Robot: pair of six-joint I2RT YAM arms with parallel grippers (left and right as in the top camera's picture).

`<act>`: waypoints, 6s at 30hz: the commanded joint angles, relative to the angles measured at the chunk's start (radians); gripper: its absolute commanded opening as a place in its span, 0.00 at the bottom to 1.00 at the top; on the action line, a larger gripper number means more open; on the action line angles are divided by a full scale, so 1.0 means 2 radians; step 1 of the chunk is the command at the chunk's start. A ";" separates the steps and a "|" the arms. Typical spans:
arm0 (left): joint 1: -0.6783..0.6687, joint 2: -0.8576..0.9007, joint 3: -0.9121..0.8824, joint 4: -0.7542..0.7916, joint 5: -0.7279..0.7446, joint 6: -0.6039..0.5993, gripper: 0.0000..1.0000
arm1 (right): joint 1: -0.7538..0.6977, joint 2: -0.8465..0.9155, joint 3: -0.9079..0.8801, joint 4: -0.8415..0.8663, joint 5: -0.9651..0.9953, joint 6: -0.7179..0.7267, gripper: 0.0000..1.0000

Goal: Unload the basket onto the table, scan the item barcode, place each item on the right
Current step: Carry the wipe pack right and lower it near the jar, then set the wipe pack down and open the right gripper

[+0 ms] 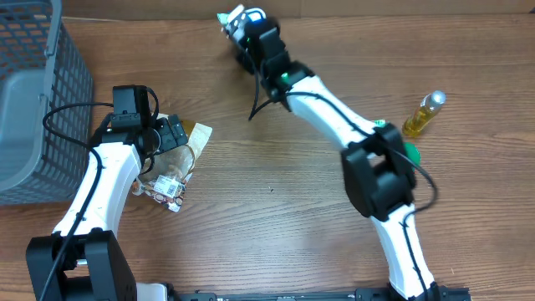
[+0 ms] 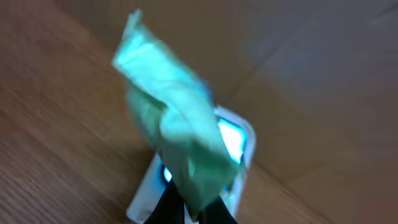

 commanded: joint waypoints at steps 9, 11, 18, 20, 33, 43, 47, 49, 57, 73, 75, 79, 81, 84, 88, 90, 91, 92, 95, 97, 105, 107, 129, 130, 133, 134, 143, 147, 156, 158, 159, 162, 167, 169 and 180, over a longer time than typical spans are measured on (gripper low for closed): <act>0.002 0.005 0.002 0.000 -0.006 0.011 1.00 | -0.019 -0.159 0.007 -0.264 -0.098 0.117 0.04; 0.002 0.005 0.002 0.000 -0.006 0.011 1.00 | -0.023 -0.159 0.007 -0.338 -0.139 0.139 0.04; 0.002 0.005 0.002 0.000 -0.006 0.011 1.00 | -0.029 -0.150 -0.007 -0.557 -0.187 0.222 0.04; 0.002 0.005 0.002 0.000 -0.006 0.011 1.00 | -0.029 -0.150 -0.025 -0.578 -0.187 0.234 0.08; 0.002 0.005 0.002 0.000 -0.006 0.011 1.00 | -0.031 -0.149 -0.134 -0.507 -0.093 0.260 0.73; 0.002 0.005 0.002 0.000 -0.006 0.011 0.99 | -0.032 -0.148 -0.209 -0.446 -0.037 0.285 0.47; 0.002 0.005 0.002 0.000 -0.006 0.011 1.00 | -0.034 -0.149 -0.209 -0.450 -0.030 0.286 0.25; 0.002 0.005 0.002 0.000 -0.006 0.011 1.00 | -0.034 -0.149 -0.209 -0.460 -0.030 0.287 0.17; 0.002 0.005 0.002 0.000 -0.006 0.011 1.00 | -0.034 -0.150 -0.209 -0.522 -0.041 0.361 0.12; 0.002 0.005 0.002 0.000 -0.006 0.011 1.00 | -0.051 -0.151 -0.209 -0.565 -0.037 0.364 0.09; 0.002 0.005 0.002 0.000 -0.006 0.011 1.00 | -0.057 -0.151 -0.209 -0.572 -0.029 0.364 0.08; 0.002 0.005 0.002 0.000 -0.006 0.011 0.99 | -0.069 -0.151 -0.209 -0.579 -0.023 0.364 0.11; 0.002 0.005 0.002 0.000 -0.006 0.011 0.99 | -0.074 -0.151 -0.209 -0.579 -0.026 0.364 0.13; 0.002 0.005 0.002 0.000 -0.006 0.011 1.00 | -0.077 -0.151 -0.209 -0.577 -0.026 0.363 0.18; 0.002 0.005 0.002 0.000 -0.006 0.011 0.99 | -0.078 -0.151 -0.209 -0.569 0.000 0.360 0.43; 0.002 0.005 0.002 0.000 -0.006 0.011 0.99 | -0.078 -0.151 -0.209 -0.563 0.026 0.360 0.61; 0.002 0.005 0.002 0.000 -0.006 0.011 1.00 | -0.078 -0.151 -0.209 -0.560 0.037 0.360 0.65; 0.002 0.005 0.002 0.000 -0.006 0.011 0.99 | -0.078 -0.151 -0.209 -0.555 0.048 0.360 0.69; 0.002 0.005 0.002 0.000 -0.006 0.011 1.00 | -0.078 -0.151 -0.209 -0.527 0.054 0.360 0.75; 0.002 0.005 0.002 0.000 -0.006 0.011 0.99 | -0.078 -0.151 -0.209 -0.509 0.052 0.362 0.77; 0.002 0.005 0.002 0.000 -0.006 0.011 0.99 | -0.076 -0.151 -0.209 -0.444 -0.057 0.366 0.80; 0.002 0.005 0.002 0.000 -0.006 0.011 1.00 | -0.075 -0.151 -0.209 -0.432 -0.090 0.366 0.80; 0.002 0.005 0.002 0.000 -0.006 0.011 1.00 | -0.072 -0.150 -0.209 -0.486 -0.131 0.366 0.22; 0.002 0.005 0.002 0.000 -0.006 0.011 1.00 | -0.072 -0.150 -0.209 -0.489 -0.132 0.366 0.17; 0.002 0.005 0.002 0.000 -0.006 0.011 0.99 | -0.072 -0.150 -0.209 -0.497 -0.131 0.370 0.14; 0.002 0.005 0.002 0.000 -0.006 0.011 1.00 | -0.072 -0.150 -0.209 -0.499 -0.131 0.370 0.13; 0.002 0.005 0.002 0.000 -0.006 0.011 0.99 | -0.072 -0.150 -0.209 -0.518 -0.128 0.380 0.04; 0.002 0.005 0.002 0.000 -0.006 0.011 1.00 | -0.072 -0.150 -0.209 -0.525 -0.089 0.406 0.04; 0.002 0.005 0.002 0.000 -0.006 0.011 1.00 | -0.072 -0.150 -0.217 -0.532 -0.086 0.406 0.04; 0.002 0.005 0.002 0.000 -0.006 0.011 0.99 | -0.072 -0.150 -0.231 -0.522 -0.086 0.406 0.04; 0.002 0.005 0.002 0.000 -0.006 0.011 1.00 | -0.072 -0.150 -0.240 -0.513 -0.086 0.406 0.04; 0.002 0.005 0.002 0.000 -0.006 0.011 1.00 | -0.072 -0.150 -0.272 -0.478 -0.086 0.405 0.04; 0.002 0.005 0.002 0.000 -0.006 0.011 0.99 | -0.075 -0.150 -0.306 -0.444 -0.059 0.405 0.04; 0.002 0.005 0.002 0.000 -0.006 0.011 1.00 | -0.075 -0.150 -0.308 -0.445 -0.041 0.405 0.04; 0.002 0.005 0.002 0.000 -0.006 0.011 0.99 | -0.076 -0.150 -0.309 -0.450 -0.017 0.414 0.10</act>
